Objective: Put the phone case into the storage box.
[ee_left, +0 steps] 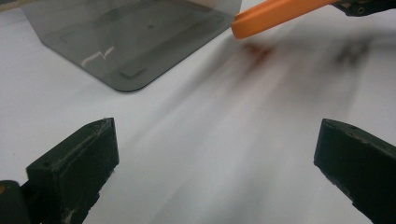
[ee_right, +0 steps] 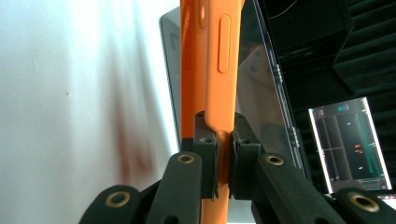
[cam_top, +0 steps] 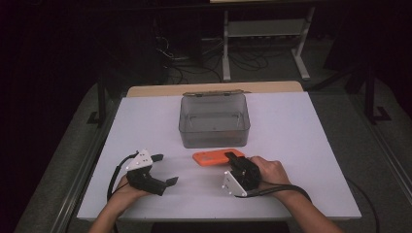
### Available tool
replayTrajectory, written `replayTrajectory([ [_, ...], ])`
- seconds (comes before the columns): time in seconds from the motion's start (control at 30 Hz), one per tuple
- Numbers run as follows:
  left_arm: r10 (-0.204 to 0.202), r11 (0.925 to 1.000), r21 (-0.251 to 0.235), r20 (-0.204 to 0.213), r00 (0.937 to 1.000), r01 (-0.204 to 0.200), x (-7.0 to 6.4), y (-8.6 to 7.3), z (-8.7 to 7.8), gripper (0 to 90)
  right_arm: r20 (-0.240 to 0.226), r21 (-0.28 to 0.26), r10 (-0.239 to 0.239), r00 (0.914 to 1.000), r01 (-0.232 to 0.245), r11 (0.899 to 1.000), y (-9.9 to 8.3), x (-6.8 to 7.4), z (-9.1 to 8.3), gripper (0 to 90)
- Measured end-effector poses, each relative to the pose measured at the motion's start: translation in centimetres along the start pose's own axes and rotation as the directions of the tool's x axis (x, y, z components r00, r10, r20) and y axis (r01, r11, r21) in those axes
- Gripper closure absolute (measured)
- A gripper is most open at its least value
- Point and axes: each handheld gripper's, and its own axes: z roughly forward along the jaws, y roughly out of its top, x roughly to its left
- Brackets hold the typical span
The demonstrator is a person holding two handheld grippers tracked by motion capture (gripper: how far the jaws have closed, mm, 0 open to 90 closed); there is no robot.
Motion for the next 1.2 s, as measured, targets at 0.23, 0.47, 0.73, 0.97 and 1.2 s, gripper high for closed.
replayTrajectory([
  [0.23, 0.001, 1.0, 0.001, 0.001, 1.0, -0.001, 0.0, 0.0, 0.0, 0.0, -0.025, 0.0, 0.061, 0.9978, -0.061, 0.998, -0.3, -0.6, 0.0, 83.0],
  [0.47, -0.001, 1.0, 0.001, 0.001, 1.0, 0.001, 0.0, 0.0, 0.0, 0.0, -0.047, 0.001, 0.121, 0.9915, -0.122, 0.993, -0.6, -1.1, 0.1, 83.0],
  [0.73, 0.002, 1.0, 0.002, 0.001, 1.0, -0.002, 0.0, 0.0, -0.1, 0.0, -0.074, 0.004, 0.192, 0.9785, -0.193, 0.981, -0.9, -1.6, 0.2, 82.9],
  [0.97, 0.001, 1.0, 0.0, 0.003, 1.0, -0.001, 0.0, 0.1, 0.0, 0.0, -0.092, 0.006, 0.253, 0.9631, -0.253, 0.967, -1.1, -1.9, 0.2, 82.9],
  [1.2, 0.002, 1.0, -0.002, 0.003, 1.0, -0.002, 0.0, 0.1, 0.0, 0.0, -0.126, 0.01, 0.331, 0.9353, -0.332, 0.943, -1.5, -2.8, 0.2, 82.9],
])
